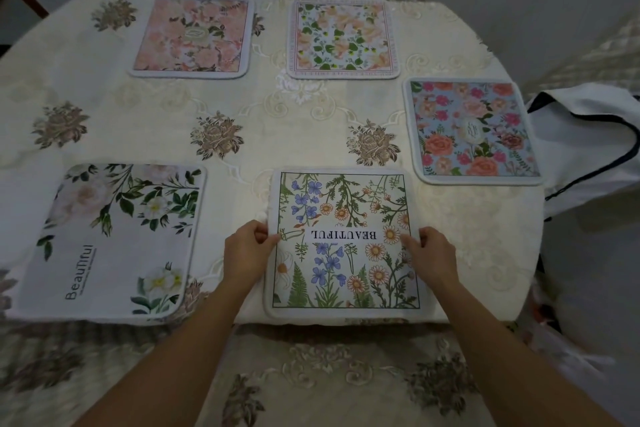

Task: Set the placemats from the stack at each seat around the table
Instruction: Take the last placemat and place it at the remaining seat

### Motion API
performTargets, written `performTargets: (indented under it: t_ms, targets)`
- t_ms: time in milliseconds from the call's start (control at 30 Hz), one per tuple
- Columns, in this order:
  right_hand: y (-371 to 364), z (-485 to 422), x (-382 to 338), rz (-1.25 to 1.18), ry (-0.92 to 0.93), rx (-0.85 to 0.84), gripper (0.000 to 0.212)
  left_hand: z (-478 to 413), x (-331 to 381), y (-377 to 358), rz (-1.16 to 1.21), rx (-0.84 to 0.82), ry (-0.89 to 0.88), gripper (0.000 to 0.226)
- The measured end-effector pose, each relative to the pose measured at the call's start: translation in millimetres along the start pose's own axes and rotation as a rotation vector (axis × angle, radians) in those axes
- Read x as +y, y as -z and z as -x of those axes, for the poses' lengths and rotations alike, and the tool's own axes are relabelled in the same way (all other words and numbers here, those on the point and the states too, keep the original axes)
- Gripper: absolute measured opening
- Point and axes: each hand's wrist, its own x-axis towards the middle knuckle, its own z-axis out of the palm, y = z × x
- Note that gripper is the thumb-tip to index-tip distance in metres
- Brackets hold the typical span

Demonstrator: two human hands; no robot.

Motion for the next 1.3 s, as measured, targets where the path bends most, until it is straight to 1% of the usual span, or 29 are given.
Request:
performTargets:
  t_ms: [233,300,333,367,400,433,467,533,567,600,700,833,1033,1200,1300]
  targets:
    - [0,8,-1,-0.011,-0.017,0.038,0.025,2,-4,-2,-0.001,-0.001,-0.006,0.021]
    - [-3,10,0,0.011,-0.028,0.081,0.028,2,-3,-2,-0.02,0.007,-0.002,0.03]
    - [-6,10,2,0.074,-0.009,0.13,0.031,2,-1,-2,-0.057,0.016,-0.01,0.038]
    - [-9,10,4,0.177,0.048,0.199,0.034,1,0,-3,-0.139,0.028,-0.047,0.049]
    - [-15,11,5,0.299,0.14,0.273,0.036,1,3,-5,-0.25,0.041,-0.119,0.058]
    - [-21,13,4,0.392,0.258,0.327,0.04,2,8,-9,-0.354,0.055,-0.221,0.065]
    - [-29,16,-1,0.436,0.389,0.338,0.044,4,14,-15,-0.418,0.066,-0.334,0.068]
    - [-53,18,-16,0.454,0.628,0.257,0.053,4,26,-36,-0.469,0.018,-0.511,0.07]
    - [-66,18,-23,0.462,0.7,0.199,0.056,4,29,-49,-0.499,-0.028,-0.579,0.068]
    - [-79,16,-30,0.483,0.73,0.143,0.058,3,30,-62,-0.537,-0.073,-0.633,0.066]
    - [-97,10,-27,0.562,0.748,0.065,0.061,-2,17,-82,-0.617,-0.116,-0.693,0.062]
    - [-81,-5,-2,0.592,0.831,0.052,0.067,-7,5,-76,-0.633,-0.079,-0.708,0.064]
    - [-62,-12,14,0.563,0.691,0.108,0.068,-7,0,-71,-0.555,-0.013,-0.586,0.069]
    - [-59,-12,18,0.515,0.681,0.131,0.065,-7,2,-68,-0.519,-0.051,-0.567,0.074]
    - [-57,-14,16,0.528,0.659,0.121,0.065,-8,9,-63,-0.504,-0.1,-0.529,0.076]
